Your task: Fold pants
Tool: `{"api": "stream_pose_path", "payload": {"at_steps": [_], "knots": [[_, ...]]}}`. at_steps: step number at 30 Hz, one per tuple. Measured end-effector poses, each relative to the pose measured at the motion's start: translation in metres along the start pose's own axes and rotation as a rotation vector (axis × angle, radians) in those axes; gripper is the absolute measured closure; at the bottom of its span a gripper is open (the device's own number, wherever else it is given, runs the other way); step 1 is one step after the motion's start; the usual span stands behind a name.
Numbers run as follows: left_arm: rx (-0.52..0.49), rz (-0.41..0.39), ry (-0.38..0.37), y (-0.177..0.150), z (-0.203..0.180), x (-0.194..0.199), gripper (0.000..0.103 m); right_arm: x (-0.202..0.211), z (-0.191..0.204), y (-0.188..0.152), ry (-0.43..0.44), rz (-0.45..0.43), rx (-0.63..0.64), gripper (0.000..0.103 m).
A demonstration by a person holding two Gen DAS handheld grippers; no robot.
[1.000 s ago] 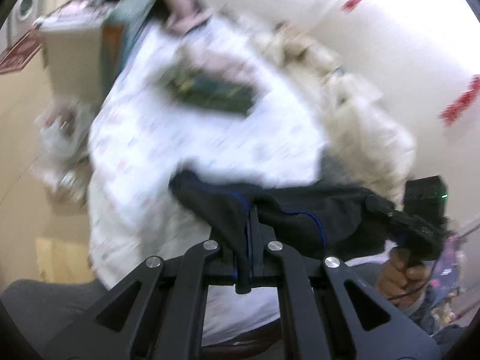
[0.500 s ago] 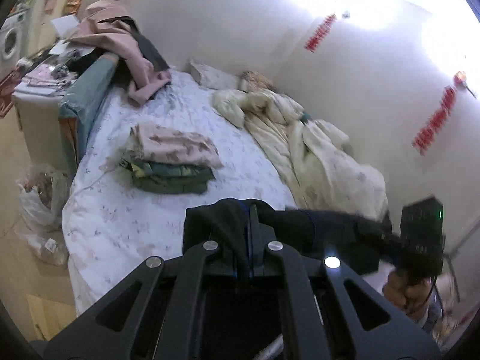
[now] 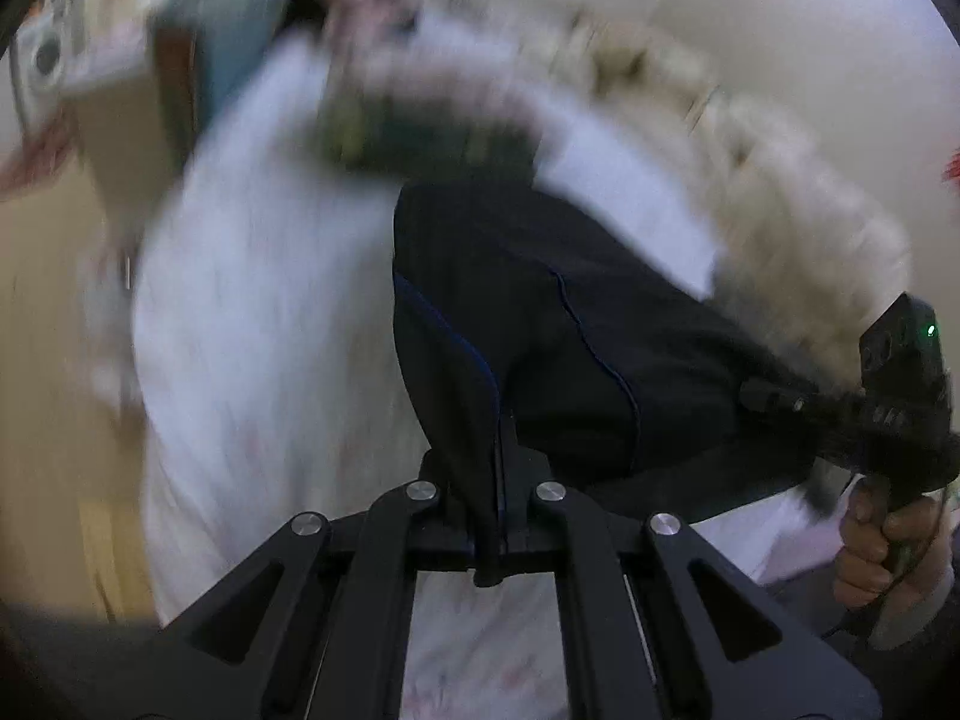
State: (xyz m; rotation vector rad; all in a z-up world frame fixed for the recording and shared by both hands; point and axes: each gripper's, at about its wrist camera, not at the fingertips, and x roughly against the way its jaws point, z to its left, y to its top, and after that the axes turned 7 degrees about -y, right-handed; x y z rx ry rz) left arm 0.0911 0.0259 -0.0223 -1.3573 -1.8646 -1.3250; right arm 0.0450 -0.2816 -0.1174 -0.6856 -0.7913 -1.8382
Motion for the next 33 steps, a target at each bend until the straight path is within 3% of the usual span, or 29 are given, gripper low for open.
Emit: {"api": "stream_pose_path", "payload": {"at_steps": [2, 3, 5, 8, 10, 11, 12, 13, 15, 17, 19, 20, 22, 23, 24, 26, 28, 30, 33], "knots": [[0.051, 0.172, 0.044, -0.039, 0.015, -0.047, 0.101, -0.032, -0.028, -0.023, -0.108, 0.075, -0.023, 0.092], [0.055, 0.216, 0.07, -0.051, 0.019, -0.06, 0.101, -0.047, -0.044, -0.036, -0.139, 0.129, -0.068, 0.092], [0.054, 0.273, 0.121, -0.068, 0.023, -0.074, 0.1, -0.058, -0.06, -0.053, -0.16, 0.174, -0.116, 0.091], [0.019, 0.331, 0.129, -0.078, 0.02, -0.078, 0.097, -0.059, -0.067, -0.072, -0.222, 0.211, -0.114, 0.085], [-0.002, 0.343, 0.17, -0.081, 0.019, -0.076, 0.09, -0.055, -0.072, -0.084, -0.287, 0.243, -0.137, 0.075], [-0.015, 0.361, 0.234, -0.084, 0.021, -0.074, 0.084, -0.05, -0.072, -0.091, -0.346, 0.259, -0.117, 0.075], [-0.013, 0.368, 0.278, -0.087, 0.022, -0.071, 0.069, -0.046, -0.072, -0.095, -0.374, 0.272, -0.124, 0.074], [0.008, 0.355, 0.302, -0.09, 0.028, -0.064, 0.061, -0.041, -0.072, -0.098, -0.38, 0.287, -0.144, 0.073], [0.055, 0.304, 0.314, -0.091, 0.036, -0.049, 0.061, -0.021, -0.061, -0.097, -0.392, 0.235, -0.12, 0.073], [0.077, 0.192, 0.346, -0.086, 0.037, -0.03, 0.061, -0.001, -0.04, -0.085, -0.454, 0.1, -0.005, 0.073], [0.064, 0.08, 0.334, -0.075, 0.029, -0.018, 0.061, 0.002, -0.03, -0.076, -0.411, 0.034, 0.054, 0.075], [0.059, 0.068, 0.303, -0.07, 0.025, -0.02, 0.061, -0.002, -0.024, -0.069, -0.383, 0.026, 0.078, 0.078], [0.005, 0.119, 0.206, -0.063, 0.01, -0.04, 0.063, -0.016, -0.018, -0.059, -0.353, 0.024, 0.133, 0.085], [-0.044, 0.177, 0.158, -0.062, 0.0, -0.057, 0.063, -0.027, -0.017, -0.056, -0.38, 0.038, 0.16, 0.086], [-0.052, 0.212, 0.154, -0.063, -0.001, -0.067, 0.063, -0.043, -0.018, -0.056, -0.397, 0.069, 0.154, 0.086], [-0.054, 0.301, 0.196, -0.071, 0.0, -0.092, 0.064, -0.065, -0.032, -0.057, -0.409, 0.145, 0.093, 0.086], [-0.027, 0.359, 0.265, -0.081, 0.012, -0.104, 0.062, -0.071, -0.052, -0.061, -0.481, 0.179, 0.027, 0.09], [0.028, 0.398, 0.27, -0.092, 0.024, -0.1, 0.057, -0.058, -0.071, -0.074, -0.444, 0.174, -0.099, 0.09], [-0.006, 0.434, 0.3, -0.101, 0.023, -0.091, 0.053, -0.048, -0.076, -0.091, -0.437, 0.214, -0.126, 0.089]]}}
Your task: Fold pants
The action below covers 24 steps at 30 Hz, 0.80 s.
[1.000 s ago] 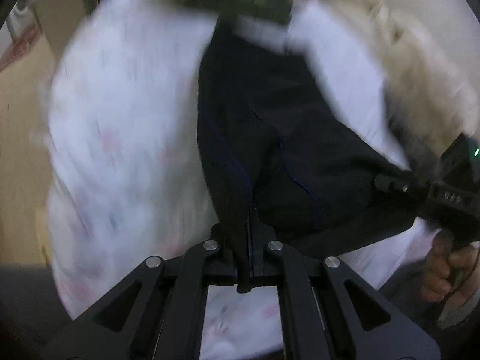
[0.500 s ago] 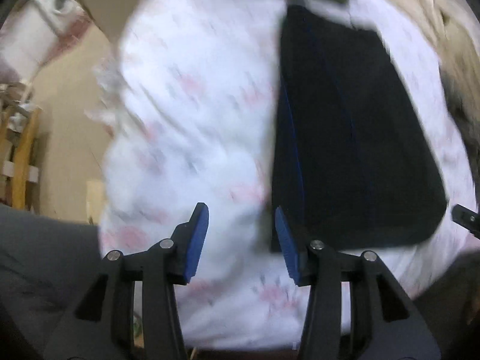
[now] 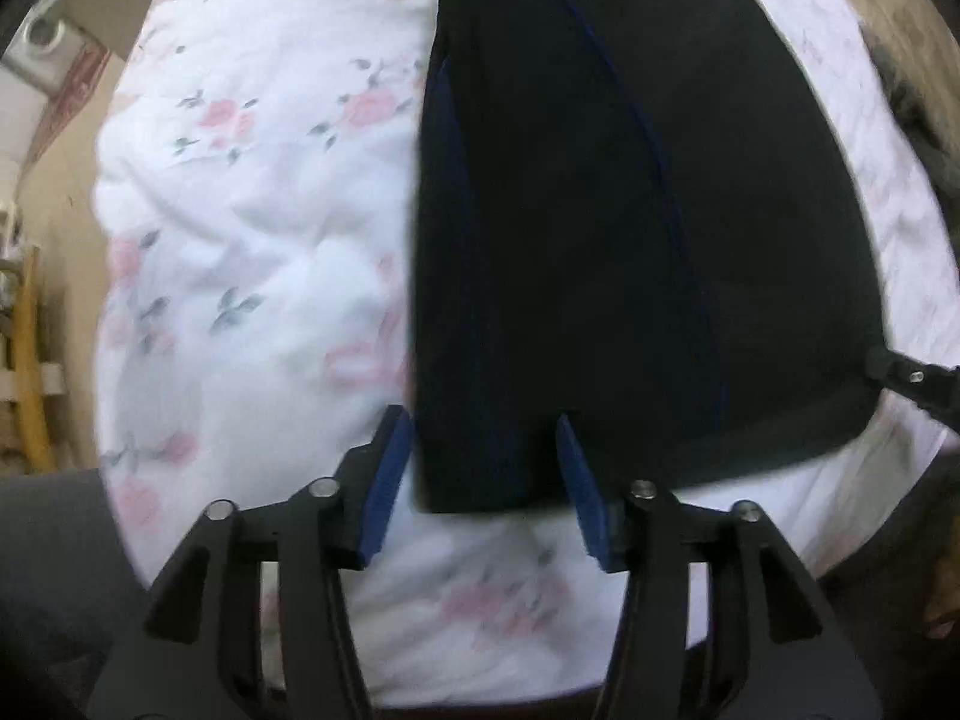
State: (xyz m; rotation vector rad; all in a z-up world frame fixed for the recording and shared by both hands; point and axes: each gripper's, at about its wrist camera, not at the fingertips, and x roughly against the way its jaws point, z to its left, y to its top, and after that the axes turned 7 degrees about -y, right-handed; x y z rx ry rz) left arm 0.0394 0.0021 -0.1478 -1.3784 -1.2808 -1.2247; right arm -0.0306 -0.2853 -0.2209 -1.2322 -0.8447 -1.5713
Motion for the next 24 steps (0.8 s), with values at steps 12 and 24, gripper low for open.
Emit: {"api": "stream_pose_path", "payload": {"at_steps": [12, 24], "knots": [[0.157, -0.19, -0.143, 0.059, 0.049, 0.078, 0.032, 0.081, 0.047, 0.1, 0.161, -0.226, 0.12, 0.048], [0.069, -0.217, -0.216, 0.233, 0.066, 0.016, 0.034, 0.047, 0.095, 0.258, 0.188, -0.166, 0.325, 0.048]]}}
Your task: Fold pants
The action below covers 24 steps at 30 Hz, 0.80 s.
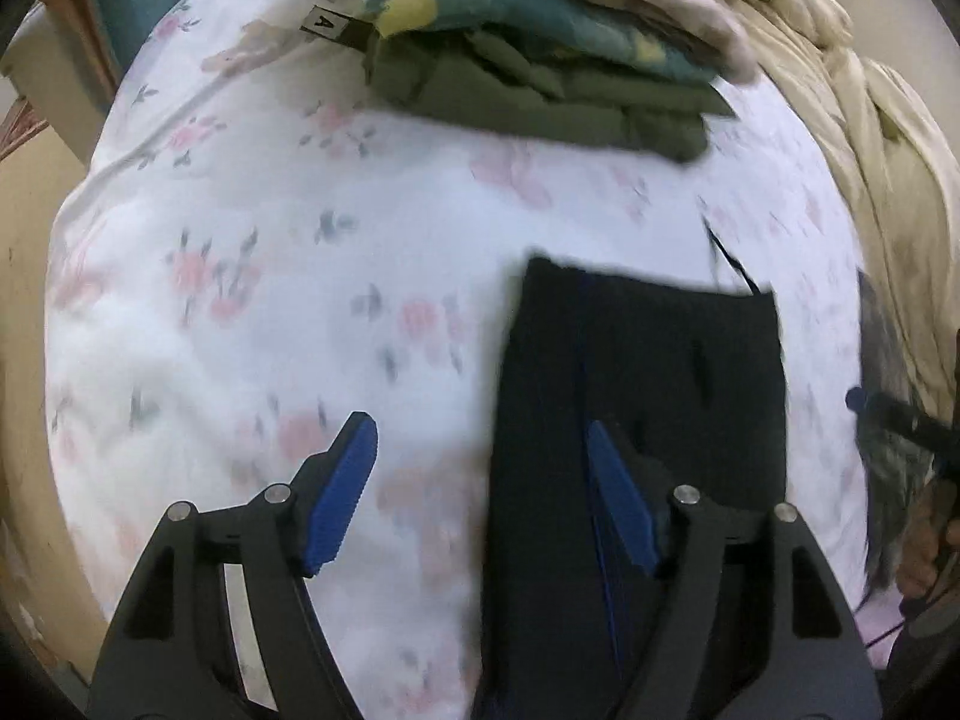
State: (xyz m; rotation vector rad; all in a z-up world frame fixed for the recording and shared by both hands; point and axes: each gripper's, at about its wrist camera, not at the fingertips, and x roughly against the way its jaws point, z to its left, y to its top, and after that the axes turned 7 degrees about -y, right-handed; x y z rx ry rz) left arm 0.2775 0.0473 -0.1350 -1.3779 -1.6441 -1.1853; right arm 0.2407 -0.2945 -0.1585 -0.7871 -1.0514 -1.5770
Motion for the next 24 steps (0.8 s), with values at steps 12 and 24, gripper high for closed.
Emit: {"api": "stream_pose_path", "payload": {"at_steps": [12, 24], "knots": [[-0.156, 0.043, 0.005, 0.047, -0.016, -0.05, 0.041, -0.076, -0.015, 0.056, -0.041, 0.084, 0.064, 0.048], [-0.353, 0.11, -0.092, 0.041, -0.04, -0.066, 0.05, -0.09, -0.011, 0.052, 0.003, 0.118, 0.145, 0.059]]}}
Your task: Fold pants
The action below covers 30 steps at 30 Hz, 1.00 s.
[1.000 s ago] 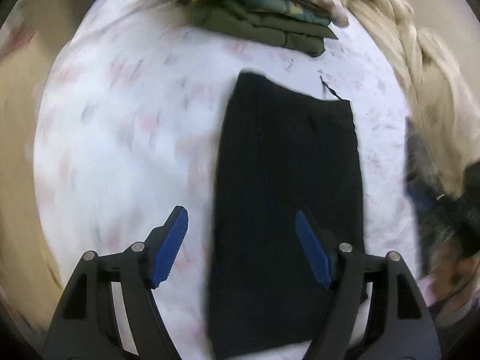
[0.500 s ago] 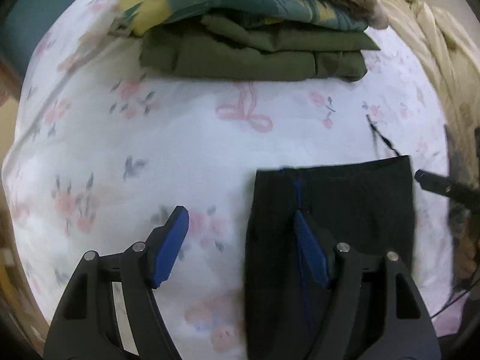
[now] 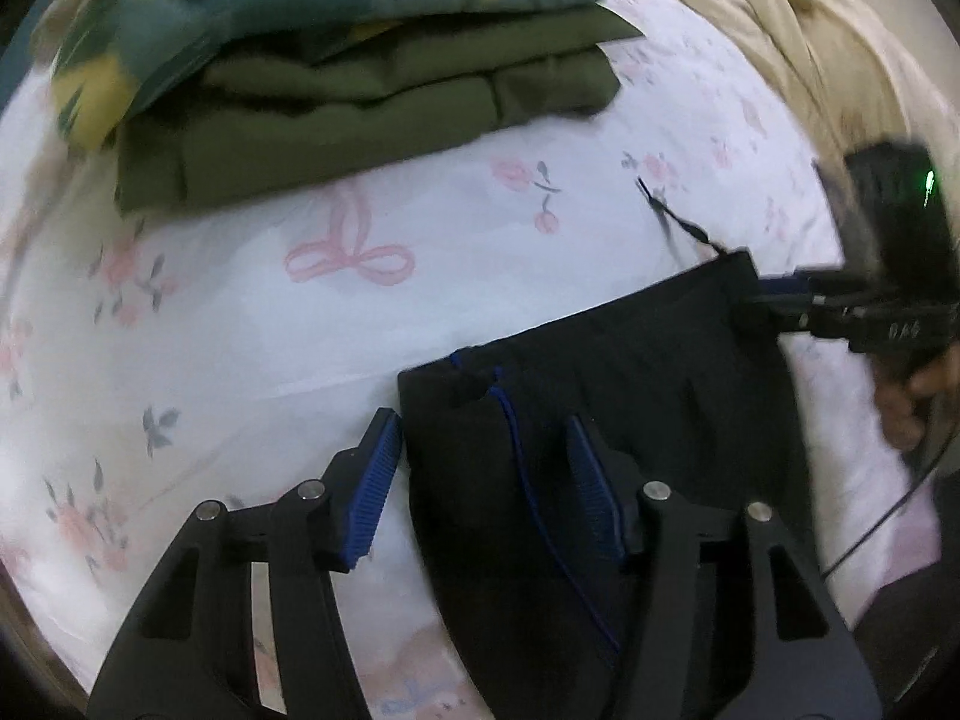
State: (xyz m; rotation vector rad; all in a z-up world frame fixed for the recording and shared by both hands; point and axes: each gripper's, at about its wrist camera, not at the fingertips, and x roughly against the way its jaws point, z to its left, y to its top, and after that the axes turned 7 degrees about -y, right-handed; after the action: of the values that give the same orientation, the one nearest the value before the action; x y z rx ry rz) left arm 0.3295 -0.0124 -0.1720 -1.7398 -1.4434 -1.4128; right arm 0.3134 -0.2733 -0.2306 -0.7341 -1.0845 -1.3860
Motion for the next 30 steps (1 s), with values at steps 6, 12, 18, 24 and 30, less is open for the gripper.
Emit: {"api": "stream_pose_path", "payload": {"at_steps": [6, 12, 18, 24, 30], "knots": [[-0.036, -0.002, -0.049, 0.008, -0.002, 0.006, 0.089, 0.01, 0.013, 0.005, -0.014, -0.011, 0.086, 0.086], [-0.113, -0.129, -0.013, 0.053, -0.004, 0.057, 0.089, 0.062, 0.038, 0.049, -0.104, -0.177, 0.17, 0.087], [-0.253, -0.217, 0.053, 0.055, -0.019, 0.081, 0.089, 0.085, 0.06, 0.05, -0.155, -0.242, 0.297, 0.087], [-0.392, -0.273, 0.053, 0.006, -0.044, 0.102, 0.089, 0.103, 0.072, -0.002, -0.116, -0.287, 0.375, 0.087], [-0.689, -0.358, 0.14, -0.078, -0.108, 0.123, 0.089, 0.132, 0.09, -0.079, -0.135, -0.357, 0.425, 0.087]]}}
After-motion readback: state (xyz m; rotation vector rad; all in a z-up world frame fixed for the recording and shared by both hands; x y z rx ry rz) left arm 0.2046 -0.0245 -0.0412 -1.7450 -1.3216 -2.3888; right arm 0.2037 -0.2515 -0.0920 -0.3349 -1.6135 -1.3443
